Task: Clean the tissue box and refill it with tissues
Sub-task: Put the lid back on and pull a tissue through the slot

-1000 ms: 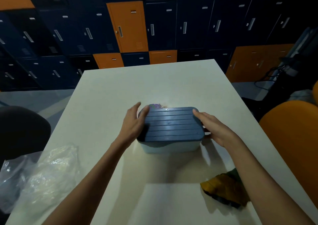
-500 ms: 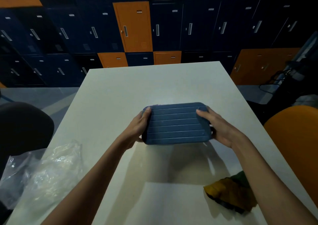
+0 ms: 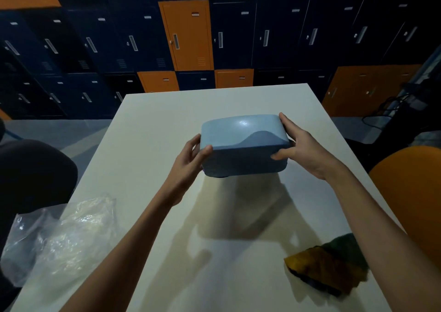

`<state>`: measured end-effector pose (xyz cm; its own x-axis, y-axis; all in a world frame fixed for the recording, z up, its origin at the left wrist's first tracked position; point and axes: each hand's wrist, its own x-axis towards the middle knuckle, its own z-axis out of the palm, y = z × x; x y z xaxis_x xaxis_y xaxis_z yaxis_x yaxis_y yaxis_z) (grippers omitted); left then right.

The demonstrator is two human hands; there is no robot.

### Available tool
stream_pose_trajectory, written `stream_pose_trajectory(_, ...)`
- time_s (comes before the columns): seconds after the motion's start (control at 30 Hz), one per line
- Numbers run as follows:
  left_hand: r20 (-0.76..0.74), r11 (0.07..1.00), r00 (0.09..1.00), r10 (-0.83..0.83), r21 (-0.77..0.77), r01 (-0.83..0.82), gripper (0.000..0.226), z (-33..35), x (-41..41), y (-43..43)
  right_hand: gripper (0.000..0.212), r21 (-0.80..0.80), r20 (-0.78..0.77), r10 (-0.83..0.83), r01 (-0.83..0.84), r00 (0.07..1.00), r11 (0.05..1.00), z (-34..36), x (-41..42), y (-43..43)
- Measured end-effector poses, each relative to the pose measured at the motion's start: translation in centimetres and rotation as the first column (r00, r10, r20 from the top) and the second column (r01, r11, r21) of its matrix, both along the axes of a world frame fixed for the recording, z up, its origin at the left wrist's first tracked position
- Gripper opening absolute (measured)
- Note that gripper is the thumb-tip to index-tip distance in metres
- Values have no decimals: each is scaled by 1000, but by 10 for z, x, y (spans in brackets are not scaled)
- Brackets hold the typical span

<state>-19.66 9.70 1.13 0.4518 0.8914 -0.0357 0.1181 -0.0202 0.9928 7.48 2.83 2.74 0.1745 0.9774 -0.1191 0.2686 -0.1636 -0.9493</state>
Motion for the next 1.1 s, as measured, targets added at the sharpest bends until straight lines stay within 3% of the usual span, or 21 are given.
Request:
stream_pose_trajectory(0.17,80,995,992,97,6,-98,44,-23,-3,-21,106,100,57,-31,25,998,995,-23,-13,-13)
stream_pose_trajectory(0.4,183,983,971,153,68,-168,44,-41,-7,-58,108,171,3,-31,30,1000,985,-49,-27,-51)
stream_pose_trajectory(0.57,120,972,973,196,105,-209,45,-57,-15,-84,100,124,-41,-21,26,999,992,-59,-34,-74)
stream_pose_trajectory(0.77,110,947,959,263,160,-278,40,-59,-13,-100,85,190,84,-162,144,983,971,-67,-50,-85)
stream_pose_trajectory(1.1,46,941,951,305,138,-308,37,-69,-12,-116,74,171,171,-165,136,971,976,-80,-48,-94)
